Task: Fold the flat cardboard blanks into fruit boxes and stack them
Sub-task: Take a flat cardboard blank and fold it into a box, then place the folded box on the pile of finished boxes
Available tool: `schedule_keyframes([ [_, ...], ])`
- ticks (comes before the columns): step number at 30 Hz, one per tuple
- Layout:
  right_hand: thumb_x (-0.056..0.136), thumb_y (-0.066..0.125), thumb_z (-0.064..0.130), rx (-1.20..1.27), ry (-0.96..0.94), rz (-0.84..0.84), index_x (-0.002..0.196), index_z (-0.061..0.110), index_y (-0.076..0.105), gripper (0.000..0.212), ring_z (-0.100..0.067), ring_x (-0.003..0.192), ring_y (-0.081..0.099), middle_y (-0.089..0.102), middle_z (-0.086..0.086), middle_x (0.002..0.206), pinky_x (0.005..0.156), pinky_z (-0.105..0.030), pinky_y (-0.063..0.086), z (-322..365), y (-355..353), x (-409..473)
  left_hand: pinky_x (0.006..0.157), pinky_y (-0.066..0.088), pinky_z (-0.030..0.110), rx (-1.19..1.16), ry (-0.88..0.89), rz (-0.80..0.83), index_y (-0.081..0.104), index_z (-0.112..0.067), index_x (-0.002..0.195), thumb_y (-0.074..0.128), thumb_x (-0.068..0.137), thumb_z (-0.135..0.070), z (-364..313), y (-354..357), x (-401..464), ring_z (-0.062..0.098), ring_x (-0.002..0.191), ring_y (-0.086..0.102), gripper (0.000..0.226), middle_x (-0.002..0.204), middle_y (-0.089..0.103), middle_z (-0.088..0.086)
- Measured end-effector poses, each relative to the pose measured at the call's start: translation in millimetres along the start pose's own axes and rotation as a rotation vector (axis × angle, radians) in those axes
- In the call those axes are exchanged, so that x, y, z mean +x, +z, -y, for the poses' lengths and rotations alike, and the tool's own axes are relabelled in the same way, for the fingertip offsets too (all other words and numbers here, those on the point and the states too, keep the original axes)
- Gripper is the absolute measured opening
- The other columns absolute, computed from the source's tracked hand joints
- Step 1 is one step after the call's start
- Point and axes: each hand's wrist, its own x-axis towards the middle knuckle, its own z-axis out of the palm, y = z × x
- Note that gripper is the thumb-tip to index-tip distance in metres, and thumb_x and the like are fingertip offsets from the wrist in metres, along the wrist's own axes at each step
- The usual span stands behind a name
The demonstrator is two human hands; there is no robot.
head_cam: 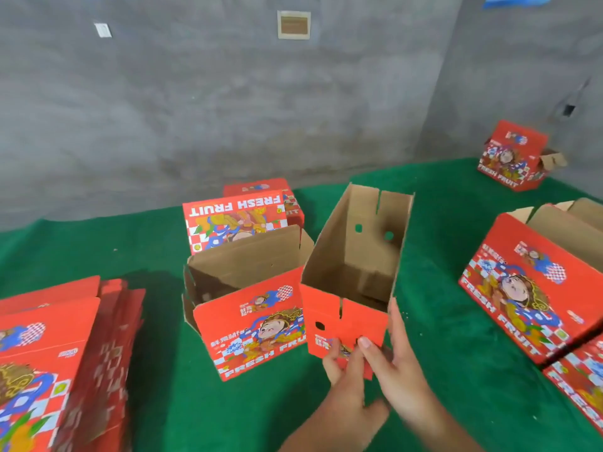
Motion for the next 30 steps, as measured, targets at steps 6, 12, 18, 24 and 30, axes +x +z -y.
schedule_keyframes([
  [6,0.103,0.055,0.030,-0.274,0.345,-0.174,0.123,0.025,0.069,0.025,-0.025,0.102,0.071,0.076,-0.003,0.114,0.093,-0.046,0.057,-55,14,87,0.112,0.030,0.016,0.054,-0.139,-0.001,0.028,-0.049,0.154,0.058,0.095,-0.031,28,-35,25,-0.001,0.131,0.042,0.069,0.156,0.026,-0.027],
  [12,0.096,0.064,0.026,0.062,0.645,-0.321,0.138,0.024,0.050,0.044,-0.030,0.092,0.070,0.074,-0.007,0.103,0.095,-0.048,0.053,-84,61,99,0.077,0.039,-0.002,-0.166,-0.485,-0.338,0.043,-0.041,0.141,0.064,0.095,-0.013,60,-54,6,0.006,0.112,0.061,0.058,0.137,0.051,-0.015],
  [18,0.090,0.059,-0.006,0.048,0.768,-0.333,0.093,-0.006,0.053,0.007,-0.028,0.075,0.050,0.052,-0.022,0.091,0.069,-0.035,0.039,-82,126,7,0.058,0.042,0.003,-0.352,-0.608,-0.562,0.051,-0.015,0.140,0.064,0.093,0.005,88,-61,-29,0.009,0.070,0.061,0.053,0.130,0.060,0.007],
  [24,0.104,0.051,0.002,0.063,0.714,0.125,0.110,0.004,0.067,0.016,-0.037,0.096,0.068,0.071,-0.020,0.104,0.081,-0.041,0.058,-37,228,-75,0.056,0.044,0.004,-0.351,-0.578,-0.726,0.059,-0.016,0.125,0.052,0.096,0.009,97,-88,-92,-0.012,0.057,0.063,0.039,0.105,0.065,-0.003],
  [30,0.105,0.039,0.004,0.340,0.722,0.280,0.080,0.004,0.058,0.031,-0.016,0.053,0.061,0.063,-0.003,0.055,0.048,-0.017,0.046,12,300,-115,0.113,0.043,0.044,-0.299,-0.509,-0.794,0.057,-0.024,0.131,0.056,0.095,-0.002,109,-145,-167,0.015,0.124,0.058,0.042,0.133,0.061,-0.004],
])
